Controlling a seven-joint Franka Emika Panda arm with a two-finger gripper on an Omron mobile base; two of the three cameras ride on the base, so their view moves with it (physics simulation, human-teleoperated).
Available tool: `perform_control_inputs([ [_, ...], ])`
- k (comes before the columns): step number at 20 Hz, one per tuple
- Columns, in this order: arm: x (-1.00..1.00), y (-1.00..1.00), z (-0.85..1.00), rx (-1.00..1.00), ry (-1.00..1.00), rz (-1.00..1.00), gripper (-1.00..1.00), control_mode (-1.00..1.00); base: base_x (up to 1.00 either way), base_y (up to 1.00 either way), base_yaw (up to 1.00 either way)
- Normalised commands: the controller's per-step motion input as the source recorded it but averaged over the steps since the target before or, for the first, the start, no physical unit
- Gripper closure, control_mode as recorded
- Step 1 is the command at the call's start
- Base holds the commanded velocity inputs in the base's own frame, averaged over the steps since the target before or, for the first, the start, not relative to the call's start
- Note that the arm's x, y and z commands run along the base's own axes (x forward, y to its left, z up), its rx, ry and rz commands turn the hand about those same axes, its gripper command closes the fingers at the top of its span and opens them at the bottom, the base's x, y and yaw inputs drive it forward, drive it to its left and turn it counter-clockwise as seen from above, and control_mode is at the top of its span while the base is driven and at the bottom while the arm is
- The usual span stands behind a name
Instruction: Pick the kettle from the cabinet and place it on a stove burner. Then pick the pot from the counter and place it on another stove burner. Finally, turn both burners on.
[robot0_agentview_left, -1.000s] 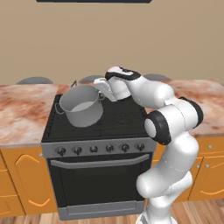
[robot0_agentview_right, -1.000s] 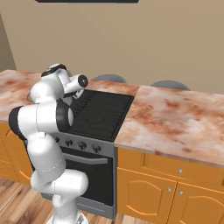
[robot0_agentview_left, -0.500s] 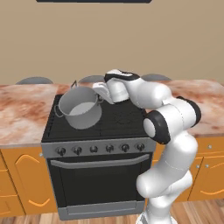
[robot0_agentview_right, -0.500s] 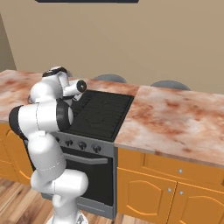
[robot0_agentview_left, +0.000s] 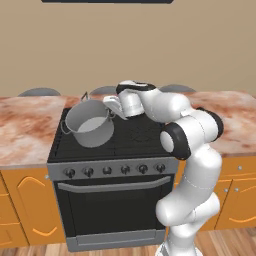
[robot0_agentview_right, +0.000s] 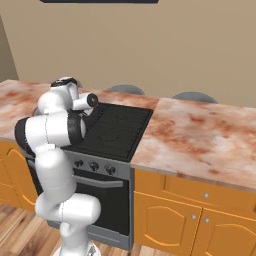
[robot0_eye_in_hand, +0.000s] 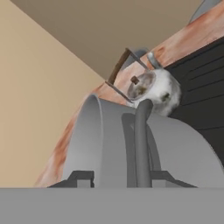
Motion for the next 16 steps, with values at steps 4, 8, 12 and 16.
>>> perform_control_inputs([
  [4, 0.27, 0.14, -0.03, 0.0, 0.0, 0.0, 1.0, -1.0, 0.0, 0.0, 0.0],
  [8, 0.21, 0.15, -0.1, 0.0, 0.01, 0.0, 1.0, -1.0, 0.0, 0.0, 0.0],
  [12, 0.13, 0.14, -0.14, 0.0, 0.0, 0.0, 1.0, -1.0, 0.0, 0.0, 0.0],
  [16, 0.09, 0.16, -0.14, 0.0, 0.0, 0.0, 1.0, -1.0, 0.0, 0.0, 0.0],
])
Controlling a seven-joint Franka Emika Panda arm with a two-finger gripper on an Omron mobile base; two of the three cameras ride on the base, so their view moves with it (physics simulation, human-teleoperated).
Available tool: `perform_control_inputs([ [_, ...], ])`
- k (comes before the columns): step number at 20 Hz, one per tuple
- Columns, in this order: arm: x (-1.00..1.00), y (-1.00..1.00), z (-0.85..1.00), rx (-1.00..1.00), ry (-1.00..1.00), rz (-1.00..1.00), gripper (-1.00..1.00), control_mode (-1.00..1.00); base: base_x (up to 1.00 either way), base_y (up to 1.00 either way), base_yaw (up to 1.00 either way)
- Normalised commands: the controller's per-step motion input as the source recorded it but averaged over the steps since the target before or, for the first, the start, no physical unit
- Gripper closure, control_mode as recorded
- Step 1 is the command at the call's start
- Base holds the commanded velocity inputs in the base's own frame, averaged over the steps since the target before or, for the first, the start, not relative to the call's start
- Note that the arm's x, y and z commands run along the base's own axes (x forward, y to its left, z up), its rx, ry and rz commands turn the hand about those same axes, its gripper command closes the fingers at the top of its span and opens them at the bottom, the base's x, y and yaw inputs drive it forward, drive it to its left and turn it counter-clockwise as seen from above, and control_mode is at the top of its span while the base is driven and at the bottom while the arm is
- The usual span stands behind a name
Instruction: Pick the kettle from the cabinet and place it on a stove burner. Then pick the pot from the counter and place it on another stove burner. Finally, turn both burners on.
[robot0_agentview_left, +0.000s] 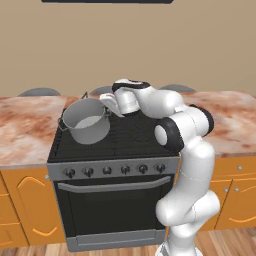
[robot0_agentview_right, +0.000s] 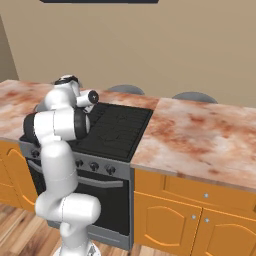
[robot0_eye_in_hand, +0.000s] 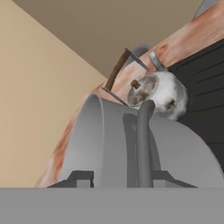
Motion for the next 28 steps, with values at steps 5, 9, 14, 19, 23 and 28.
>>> perform_control_inputs([
  [5, 0.05, 0.17, -0.21, 0.0, 0.0, 0.0, 1.0, -1.0, 0.0, 0.0, 0.0],
  [9, 0.0, 0.13, -0.24, 0.0, 0.0, 0.0, 1.0, -1.0, 0.0, 0.0, 0.0],
  [14, 0.0, 0.12, -0.26, 0.0, 0.0, 0.0, 1.0, -1.0, 0.0, 0.0, 0.0],
  [19, 0.0, 0.11, -0.26, 0.0, 0.0, 0.0, 1.0, -1.0, 0.0, 0.0, 0.0],
  [23, 0.0, 0.14, -0.29, -0.02, -0.01, 0.0, 1.0, -1.0, 0.0, 0.0, 0.0],
  [28, -0.05, 0.11, -0.28, -0.02, -0.04, 0.0, 1.0, -1.0, 0.0, 0.0, 0.0],
])
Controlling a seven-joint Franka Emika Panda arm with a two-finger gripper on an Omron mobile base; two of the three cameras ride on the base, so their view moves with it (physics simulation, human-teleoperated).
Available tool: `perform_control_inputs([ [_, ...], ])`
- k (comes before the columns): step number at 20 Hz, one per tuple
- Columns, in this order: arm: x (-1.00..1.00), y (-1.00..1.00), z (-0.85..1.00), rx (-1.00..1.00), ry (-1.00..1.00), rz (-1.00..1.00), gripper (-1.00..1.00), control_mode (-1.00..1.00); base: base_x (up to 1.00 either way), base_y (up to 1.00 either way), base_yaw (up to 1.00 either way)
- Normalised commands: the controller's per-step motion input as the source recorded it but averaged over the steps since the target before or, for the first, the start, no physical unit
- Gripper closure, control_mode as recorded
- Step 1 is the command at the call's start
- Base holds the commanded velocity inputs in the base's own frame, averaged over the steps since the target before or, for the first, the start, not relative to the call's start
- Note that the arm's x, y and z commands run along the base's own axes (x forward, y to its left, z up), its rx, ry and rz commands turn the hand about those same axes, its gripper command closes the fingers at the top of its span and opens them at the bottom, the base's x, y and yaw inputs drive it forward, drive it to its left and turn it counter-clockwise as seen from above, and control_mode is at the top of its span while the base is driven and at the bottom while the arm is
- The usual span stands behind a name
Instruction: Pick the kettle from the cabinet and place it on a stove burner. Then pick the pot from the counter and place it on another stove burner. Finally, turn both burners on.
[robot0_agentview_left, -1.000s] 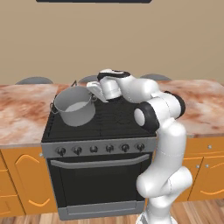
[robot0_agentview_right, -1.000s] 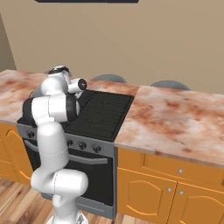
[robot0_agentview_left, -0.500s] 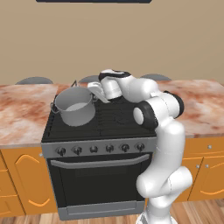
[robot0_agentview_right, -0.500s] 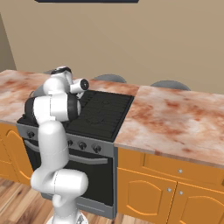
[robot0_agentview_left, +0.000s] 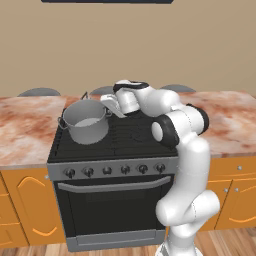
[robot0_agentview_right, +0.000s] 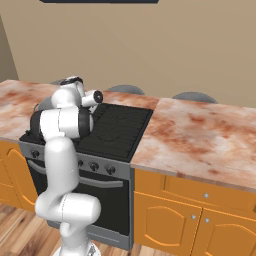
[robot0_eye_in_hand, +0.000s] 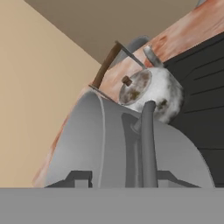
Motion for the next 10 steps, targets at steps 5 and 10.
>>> perform_control_inputs([
  [5, -0.41, 0.01, -0.3, 0.0, -0.05, -0.02, 1.0, -1.0, 0.0, 0.0, 0.0],
  [10, -0.58, 0.0, -0.26, 0.0, 0.0, -0.05, 1.0, -1.0, 0.0, 0.0, 0.0],
])
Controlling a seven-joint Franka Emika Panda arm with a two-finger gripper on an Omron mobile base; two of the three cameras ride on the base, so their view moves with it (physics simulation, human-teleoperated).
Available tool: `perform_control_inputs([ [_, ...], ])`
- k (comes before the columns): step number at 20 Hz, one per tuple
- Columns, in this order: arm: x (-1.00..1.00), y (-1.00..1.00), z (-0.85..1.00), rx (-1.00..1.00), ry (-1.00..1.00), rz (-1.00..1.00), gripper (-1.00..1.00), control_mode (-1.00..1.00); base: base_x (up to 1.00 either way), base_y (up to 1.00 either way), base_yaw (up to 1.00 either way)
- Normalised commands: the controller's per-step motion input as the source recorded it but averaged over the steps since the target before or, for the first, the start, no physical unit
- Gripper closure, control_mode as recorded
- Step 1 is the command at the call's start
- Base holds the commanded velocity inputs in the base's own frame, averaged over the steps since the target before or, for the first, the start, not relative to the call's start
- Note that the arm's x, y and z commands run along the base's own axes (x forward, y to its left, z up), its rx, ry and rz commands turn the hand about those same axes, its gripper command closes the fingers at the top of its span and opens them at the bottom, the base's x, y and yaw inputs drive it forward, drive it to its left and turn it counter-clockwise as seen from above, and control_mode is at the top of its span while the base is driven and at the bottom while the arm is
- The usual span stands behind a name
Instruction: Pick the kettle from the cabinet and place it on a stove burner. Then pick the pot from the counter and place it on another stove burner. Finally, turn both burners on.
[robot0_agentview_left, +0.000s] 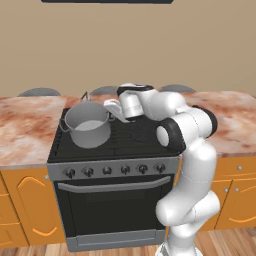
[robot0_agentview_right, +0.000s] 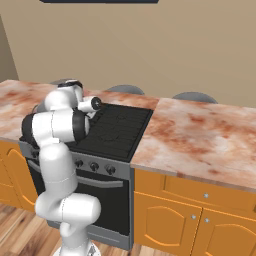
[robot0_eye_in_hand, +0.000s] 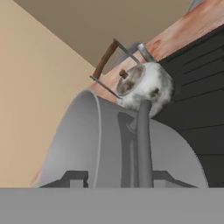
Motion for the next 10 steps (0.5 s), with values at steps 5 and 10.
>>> perform_control_inputs([
  [5, -0.12, 0.16, -0.19, 0.0, 0.0, -0.02, 1.0, -1.0, 0.0, 0.0, 0.0],
  [10, 0.12, 0.31, -0.12, 0.0, 0.0, 0.0, 1.0, -1.0, 0.0, 0.0, 0.0],
])
